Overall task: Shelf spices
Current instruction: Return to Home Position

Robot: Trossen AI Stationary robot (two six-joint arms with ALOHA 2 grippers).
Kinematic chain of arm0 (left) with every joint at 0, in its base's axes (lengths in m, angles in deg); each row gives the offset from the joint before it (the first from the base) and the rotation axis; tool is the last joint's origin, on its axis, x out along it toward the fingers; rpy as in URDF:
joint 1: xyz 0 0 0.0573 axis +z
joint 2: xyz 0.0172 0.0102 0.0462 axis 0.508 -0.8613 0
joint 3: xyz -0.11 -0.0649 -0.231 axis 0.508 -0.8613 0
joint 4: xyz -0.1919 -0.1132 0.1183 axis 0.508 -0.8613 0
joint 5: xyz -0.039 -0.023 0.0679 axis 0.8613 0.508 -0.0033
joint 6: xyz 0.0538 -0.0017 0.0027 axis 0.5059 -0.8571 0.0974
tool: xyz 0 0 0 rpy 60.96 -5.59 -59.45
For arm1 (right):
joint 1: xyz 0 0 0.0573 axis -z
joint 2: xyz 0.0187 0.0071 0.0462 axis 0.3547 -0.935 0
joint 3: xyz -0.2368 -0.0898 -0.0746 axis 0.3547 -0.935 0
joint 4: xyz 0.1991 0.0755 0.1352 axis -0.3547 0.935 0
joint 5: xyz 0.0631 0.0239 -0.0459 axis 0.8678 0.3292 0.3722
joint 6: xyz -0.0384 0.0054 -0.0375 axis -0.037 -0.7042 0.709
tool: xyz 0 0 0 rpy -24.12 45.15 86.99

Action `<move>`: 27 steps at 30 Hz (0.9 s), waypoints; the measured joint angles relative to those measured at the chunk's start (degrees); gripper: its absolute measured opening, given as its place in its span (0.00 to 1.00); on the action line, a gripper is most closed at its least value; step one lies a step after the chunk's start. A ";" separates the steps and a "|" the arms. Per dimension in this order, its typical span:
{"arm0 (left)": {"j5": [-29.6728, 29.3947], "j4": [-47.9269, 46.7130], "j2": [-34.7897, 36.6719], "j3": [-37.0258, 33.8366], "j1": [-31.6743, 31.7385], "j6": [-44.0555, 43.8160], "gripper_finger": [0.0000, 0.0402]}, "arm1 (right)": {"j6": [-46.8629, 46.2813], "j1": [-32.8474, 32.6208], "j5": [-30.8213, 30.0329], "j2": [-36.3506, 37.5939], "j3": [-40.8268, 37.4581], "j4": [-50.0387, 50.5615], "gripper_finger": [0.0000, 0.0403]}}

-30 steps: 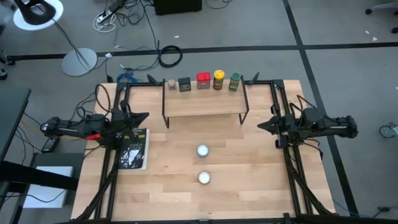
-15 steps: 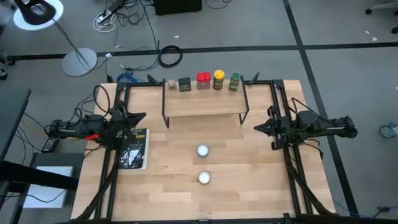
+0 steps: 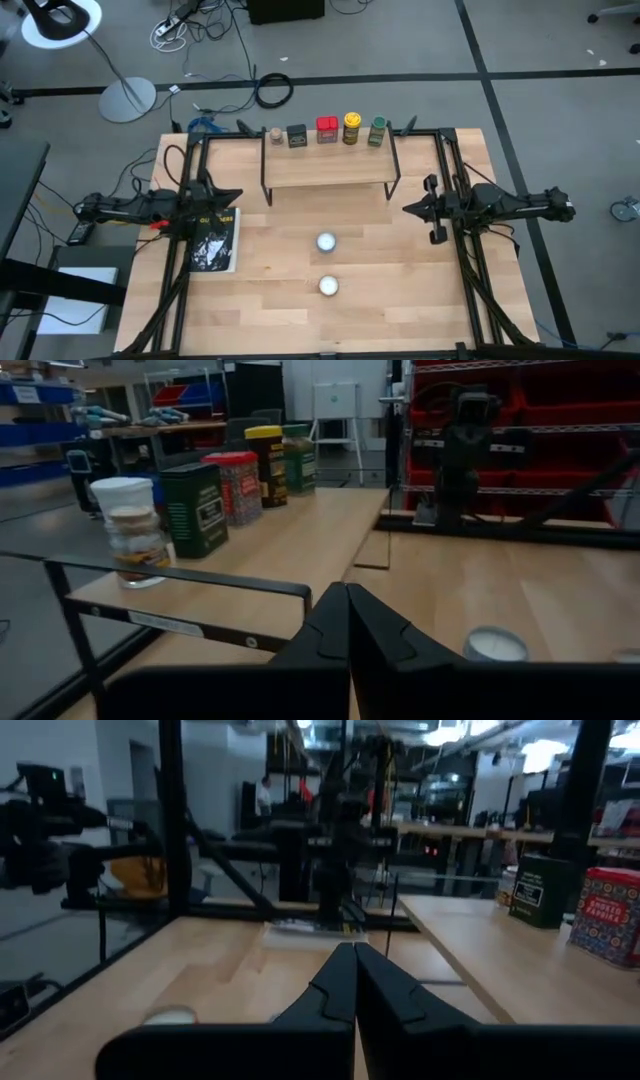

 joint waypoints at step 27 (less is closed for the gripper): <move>2.15 -3.69 0.00 -1.12 -0.01 1.38 0.00 | -1.69 0.61 1.04 -0.35 -3.15 2.38 0.01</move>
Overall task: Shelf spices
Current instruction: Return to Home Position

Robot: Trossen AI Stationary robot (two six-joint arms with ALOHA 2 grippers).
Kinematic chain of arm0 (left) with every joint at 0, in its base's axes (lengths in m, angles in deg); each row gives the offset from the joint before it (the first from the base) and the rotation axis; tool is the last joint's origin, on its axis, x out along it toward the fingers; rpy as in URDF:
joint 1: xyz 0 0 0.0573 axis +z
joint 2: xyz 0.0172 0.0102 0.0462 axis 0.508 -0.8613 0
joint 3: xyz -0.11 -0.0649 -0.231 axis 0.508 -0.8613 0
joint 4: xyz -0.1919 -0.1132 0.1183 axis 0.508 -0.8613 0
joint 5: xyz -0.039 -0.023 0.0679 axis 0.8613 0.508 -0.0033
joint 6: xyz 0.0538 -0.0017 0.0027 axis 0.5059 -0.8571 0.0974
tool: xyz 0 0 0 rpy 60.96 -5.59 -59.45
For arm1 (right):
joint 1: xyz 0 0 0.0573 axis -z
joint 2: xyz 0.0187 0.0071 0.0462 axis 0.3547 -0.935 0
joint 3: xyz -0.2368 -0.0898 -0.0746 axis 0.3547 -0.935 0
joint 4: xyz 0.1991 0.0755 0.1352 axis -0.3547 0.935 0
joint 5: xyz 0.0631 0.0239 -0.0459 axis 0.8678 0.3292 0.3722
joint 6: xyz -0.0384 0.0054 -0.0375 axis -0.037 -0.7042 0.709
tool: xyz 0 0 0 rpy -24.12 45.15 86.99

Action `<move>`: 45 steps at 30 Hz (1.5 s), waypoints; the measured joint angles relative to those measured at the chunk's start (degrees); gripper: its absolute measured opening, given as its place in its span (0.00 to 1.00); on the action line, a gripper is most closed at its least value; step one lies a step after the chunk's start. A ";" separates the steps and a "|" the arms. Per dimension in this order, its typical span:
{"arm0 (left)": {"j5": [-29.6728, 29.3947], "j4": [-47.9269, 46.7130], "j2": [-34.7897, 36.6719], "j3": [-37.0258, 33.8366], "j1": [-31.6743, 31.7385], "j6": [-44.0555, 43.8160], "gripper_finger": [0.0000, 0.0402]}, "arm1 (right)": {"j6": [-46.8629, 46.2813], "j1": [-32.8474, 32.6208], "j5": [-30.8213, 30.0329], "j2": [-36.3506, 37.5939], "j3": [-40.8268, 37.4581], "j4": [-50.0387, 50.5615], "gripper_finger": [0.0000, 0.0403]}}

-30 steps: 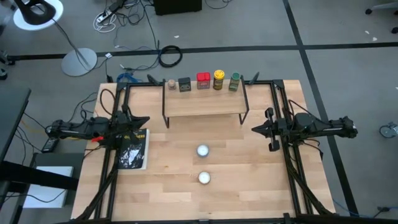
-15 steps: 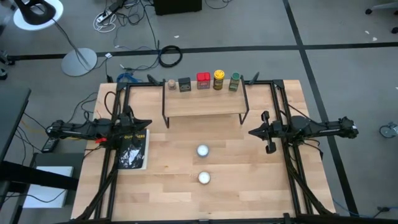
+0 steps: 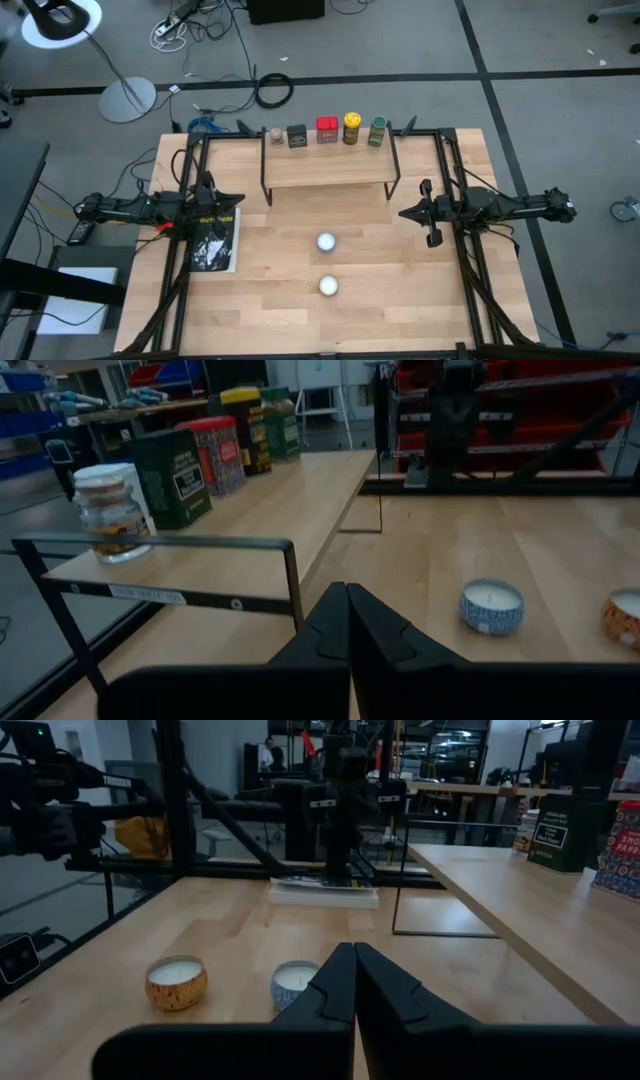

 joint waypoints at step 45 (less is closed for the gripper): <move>2.97 0.27 0.00 -2.71 0.02 4.40 0.02 | 6.09 0.00 -0.03 0.00 -0.04 -2.29 0.02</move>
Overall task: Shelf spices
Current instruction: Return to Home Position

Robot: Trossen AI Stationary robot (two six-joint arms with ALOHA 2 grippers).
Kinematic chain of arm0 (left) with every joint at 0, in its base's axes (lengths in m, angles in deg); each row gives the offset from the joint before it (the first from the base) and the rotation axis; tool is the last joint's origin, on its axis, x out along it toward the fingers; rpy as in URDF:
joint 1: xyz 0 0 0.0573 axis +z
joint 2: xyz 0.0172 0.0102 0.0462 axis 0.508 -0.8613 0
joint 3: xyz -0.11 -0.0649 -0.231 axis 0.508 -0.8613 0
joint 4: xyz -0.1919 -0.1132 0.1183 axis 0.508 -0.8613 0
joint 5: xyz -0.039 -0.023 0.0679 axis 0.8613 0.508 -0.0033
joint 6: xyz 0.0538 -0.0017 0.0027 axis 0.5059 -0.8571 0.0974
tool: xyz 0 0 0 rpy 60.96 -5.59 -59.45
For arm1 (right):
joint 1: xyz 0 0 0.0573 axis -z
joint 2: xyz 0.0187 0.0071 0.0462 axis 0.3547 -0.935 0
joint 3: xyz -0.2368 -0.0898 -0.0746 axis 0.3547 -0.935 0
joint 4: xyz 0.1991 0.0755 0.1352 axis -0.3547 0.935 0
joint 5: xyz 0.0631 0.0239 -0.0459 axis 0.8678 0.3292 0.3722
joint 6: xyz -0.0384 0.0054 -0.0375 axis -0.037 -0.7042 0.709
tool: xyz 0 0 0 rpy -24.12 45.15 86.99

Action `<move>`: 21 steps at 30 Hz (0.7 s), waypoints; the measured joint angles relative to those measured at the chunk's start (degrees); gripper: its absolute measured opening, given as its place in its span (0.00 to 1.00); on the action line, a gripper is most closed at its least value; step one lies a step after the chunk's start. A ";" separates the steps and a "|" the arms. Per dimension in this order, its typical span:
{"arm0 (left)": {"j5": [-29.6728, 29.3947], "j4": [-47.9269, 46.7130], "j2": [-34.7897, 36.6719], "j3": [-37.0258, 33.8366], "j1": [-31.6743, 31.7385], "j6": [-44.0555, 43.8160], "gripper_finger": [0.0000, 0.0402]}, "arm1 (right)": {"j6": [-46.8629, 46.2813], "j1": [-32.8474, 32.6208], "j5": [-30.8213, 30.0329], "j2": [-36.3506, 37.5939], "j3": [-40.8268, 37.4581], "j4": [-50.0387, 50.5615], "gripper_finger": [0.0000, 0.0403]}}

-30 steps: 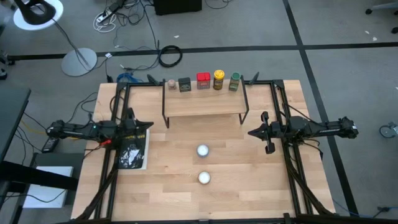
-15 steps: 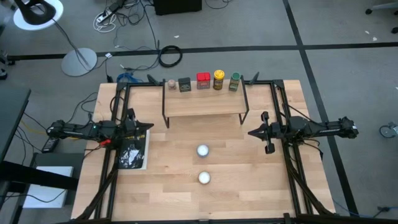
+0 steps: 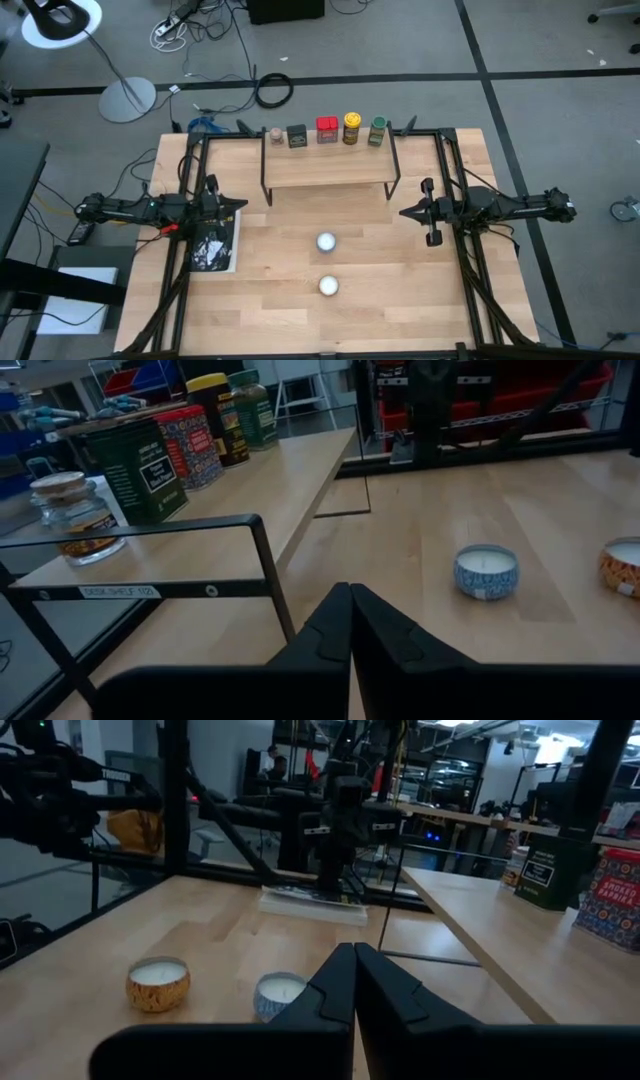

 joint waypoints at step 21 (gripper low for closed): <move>-0.22 1.76 0.00 -0.20 0.00 -1.24 0.03 | -0.01 0.00 0.04 -0.01 -0.02 -0.58 0.01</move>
